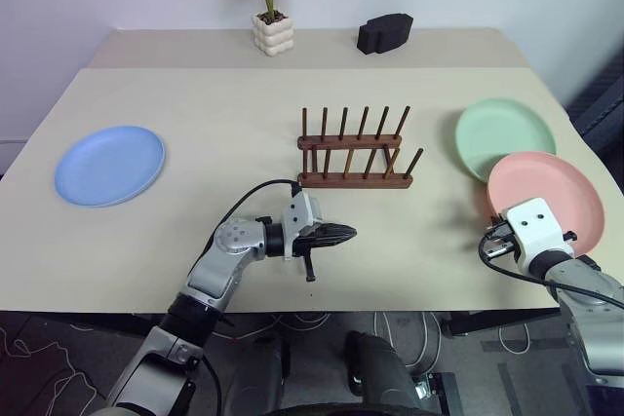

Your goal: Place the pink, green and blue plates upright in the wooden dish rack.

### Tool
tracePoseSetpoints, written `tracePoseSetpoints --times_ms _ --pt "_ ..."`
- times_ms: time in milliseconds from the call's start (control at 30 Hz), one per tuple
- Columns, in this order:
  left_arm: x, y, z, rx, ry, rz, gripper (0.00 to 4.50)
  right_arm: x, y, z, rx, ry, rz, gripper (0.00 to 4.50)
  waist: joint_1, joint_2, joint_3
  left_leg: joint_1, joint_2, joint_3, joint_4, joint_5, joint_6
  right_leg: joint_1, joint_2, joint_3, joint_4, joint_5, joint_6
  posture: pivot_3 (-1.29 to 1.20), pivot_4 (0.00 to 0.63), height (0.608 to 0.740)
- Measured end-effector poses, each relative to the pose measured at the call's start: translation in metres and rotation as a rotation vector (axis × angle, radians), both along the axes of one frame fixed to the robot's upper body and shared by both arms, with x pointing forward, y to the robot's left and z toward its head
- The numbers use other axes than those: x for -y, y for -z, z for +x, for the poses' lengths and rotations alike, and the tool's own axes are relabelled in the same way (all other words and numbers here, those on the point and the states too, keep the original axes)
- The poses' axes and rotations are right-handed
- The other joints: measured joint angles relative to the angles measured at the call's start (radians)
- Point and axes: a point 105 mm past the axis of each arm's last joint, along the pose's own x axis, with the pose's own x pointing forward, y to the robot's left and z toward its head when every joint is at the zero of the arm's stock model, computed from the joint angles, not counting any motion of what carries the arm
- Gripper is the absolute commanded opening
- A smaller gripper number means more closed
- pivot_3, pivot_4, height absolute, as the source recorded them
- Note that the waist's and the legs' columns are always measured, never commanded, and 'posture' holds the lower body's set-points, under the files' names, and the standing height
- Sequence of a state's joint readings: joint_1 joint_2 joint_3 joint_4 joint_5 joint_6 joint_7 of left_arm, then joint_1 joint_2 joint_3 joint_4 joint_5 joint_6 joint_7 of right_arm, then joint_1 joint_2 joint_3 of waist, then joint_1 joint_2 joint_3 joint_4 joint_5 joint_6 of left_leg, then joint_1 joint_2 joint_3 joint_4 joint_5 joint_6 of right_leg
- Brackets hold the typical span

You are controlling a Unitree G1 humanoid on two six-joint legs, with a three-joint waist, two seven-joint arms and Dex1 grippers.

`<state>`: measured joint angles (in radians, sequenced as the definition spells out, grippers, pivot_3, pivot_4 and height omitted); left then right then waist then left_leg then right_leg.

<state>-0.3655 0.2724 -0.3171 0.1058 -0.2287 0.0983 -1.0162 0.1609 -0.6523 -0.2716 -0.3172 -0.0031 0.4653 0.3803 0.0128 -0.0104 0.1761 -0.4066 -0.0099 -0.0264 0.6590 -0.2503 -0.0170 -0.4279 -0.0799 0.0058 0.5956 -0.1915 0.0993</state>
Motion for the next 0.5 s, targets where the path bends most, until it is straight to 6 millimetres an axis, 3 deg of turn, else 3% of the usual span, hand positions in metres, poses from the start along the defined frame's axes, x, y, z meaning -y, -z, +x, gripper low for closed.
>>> tracePoseSetpoints --times_ms 167,267,400,500 --pt "0.005 -0.003 0.000 0.000 0.006 -0.015 0.00 -0.005 -0.028 -0.001 0.046 -0.061 -0.168 0.06 -0.002 0.001 0.000 0.000 0.000 0.000 0.000 0.000 0.000 0.000 0.000 0.000 0.000 0.000 0.001 0.00 0.150 0.736" --pt "0.011 -0.011 0.003 0.023 0.009 -0.031 0.00 -0.019 -0.069 0.014 0.166 -0.133 -0.207 0.06 -0.005 0.001 0.000 0.000 0.000 0.000 0.000 0.000 0.000 0.000 0.000 0.000 0.000 0.000 0.001 0.00 0.150 0.736" --pt "0.014 -0.016 0.005 0.035 0.006 -0.042 0.00 -0.070 -0.144 0.030 0.425 -0.358 -0.067 0.06 -0.008 0.001 0.001 0.000 0.001 0.000 0.000 -0.001 0.001 0.000 0.002 0.000 0.000 0.000 0.001 0.00 0.150 0.736" --pt "0.013 -0.016 0.007 0.036 -0.008 -0.041 0.00 -0.106 -0.177 0.026 0.515 -0.554 0.094 0.06 0.001 0.000 0.001 -0.001 0.001 -0.003 0.000 -0.001 0.002 0.001 0.002 -0.002 0.000 0.001 -0.002 0.00 0.150 0.736"
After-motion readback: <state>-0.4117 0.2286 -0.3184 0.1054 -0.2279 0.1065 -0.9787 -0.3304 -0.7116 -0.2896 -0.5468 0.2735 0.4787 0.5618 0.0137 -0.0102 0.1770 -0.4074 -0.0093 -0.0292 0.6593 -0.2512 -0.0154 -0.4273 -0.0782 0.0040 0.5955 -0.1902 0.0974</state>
